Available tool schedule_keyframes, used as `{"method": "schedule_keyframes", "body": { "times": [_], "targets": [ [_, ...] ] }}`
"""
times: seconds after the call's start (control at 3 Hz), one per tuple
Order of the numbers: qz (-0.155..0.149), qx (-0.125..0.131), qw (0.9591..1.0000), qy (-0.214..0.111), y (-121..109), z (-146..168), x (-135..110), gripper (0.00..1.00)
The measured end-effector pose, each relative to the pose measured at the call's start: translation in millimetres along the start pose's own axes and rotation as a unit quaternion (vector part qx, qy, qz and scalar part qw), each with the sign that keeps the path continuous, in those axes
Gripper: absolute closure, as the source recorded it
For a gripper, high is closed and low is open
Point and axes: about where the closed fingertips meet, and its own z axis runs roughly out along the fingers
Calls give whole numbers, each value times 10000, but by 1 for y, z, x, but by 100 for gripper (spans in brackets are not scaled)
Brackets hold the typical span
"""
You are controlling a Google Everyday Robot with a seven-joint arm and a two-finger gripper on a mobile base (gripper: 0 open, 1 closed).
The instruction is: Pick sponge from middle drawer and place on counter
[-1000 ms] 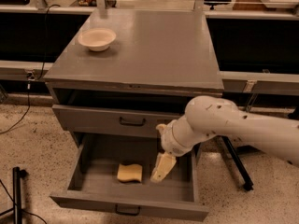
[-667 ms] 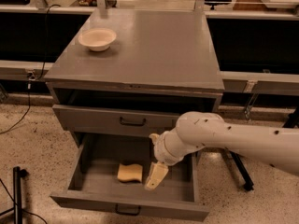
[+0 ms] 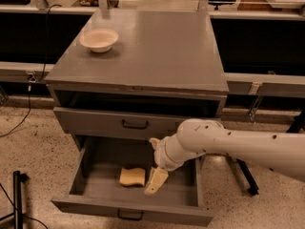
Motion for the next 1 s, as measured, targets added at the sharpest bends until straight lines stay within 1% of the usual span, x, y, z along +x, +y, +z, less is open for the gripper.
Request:
{"method": "schedule_keyframes", "body": {
  "times": [0.33, 0.67, 1.0],
  "targets": [
    [-105, 89, 9999, 19, 10, 42, 5, 0],
    [141, 213, 9997, -13, 34, 92, 25, 0],
    [267, 565, 9978, -239, 27, 109, 32, 0]
  ]
}}
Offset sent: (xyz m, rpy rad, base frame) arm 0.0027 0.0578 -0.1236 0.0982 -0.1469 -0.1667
